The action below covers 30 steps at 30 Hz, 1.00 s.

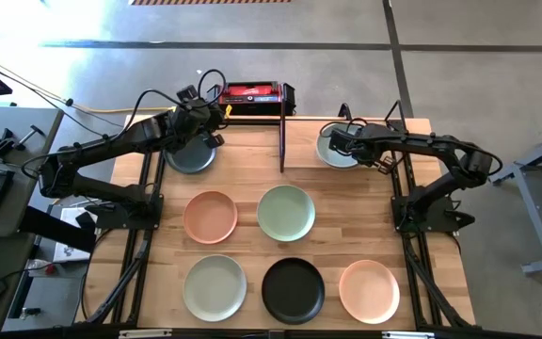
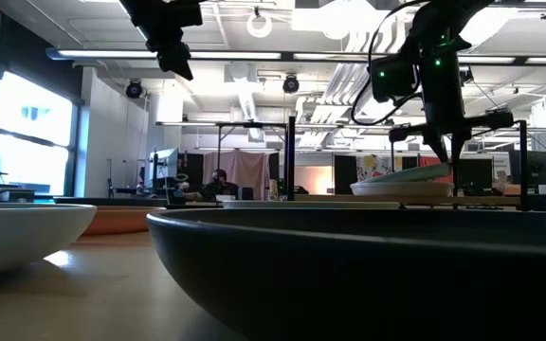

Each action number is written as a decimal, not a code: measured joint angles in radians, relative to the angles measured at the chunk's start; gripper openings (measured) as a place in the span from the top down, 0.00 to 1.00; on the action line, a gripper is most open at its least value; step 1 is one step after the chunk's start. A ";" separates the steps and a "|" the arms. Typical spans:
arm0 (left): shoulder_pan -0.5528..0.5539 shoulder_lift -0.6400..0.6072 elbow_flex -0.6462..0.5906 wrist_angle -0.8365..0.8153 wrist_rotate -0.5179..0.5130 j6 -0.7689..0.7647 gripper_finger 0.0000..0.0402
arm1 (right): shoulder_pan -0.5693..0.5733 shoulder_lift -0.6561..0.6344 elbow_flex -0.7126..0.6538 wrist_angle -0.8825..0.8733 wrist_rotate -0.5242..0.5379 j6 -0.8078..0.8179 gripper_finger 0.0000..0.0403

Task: Place and stack plates onto a shelf
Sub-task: Stack the light blue plate on top of the white plate on the shelf

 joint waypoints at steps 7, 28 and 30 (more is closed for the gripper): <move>0.000 0.000 0.000 0.000 0.000 0.000 0.67 | 0.000 0.000 0.000 0.003 0.000 0.000 1.00; 0.000 0.000 0.000 0.001 0.000 0.000 0.67 | -0.006 0.000 0.000 0.011 -0.001 0.011 1.00; 0.000 0.000 0.000 0.001 0.000 0.000 0.67 | -0.006 0.000 0.000 0.013 0.000 0.011 1.00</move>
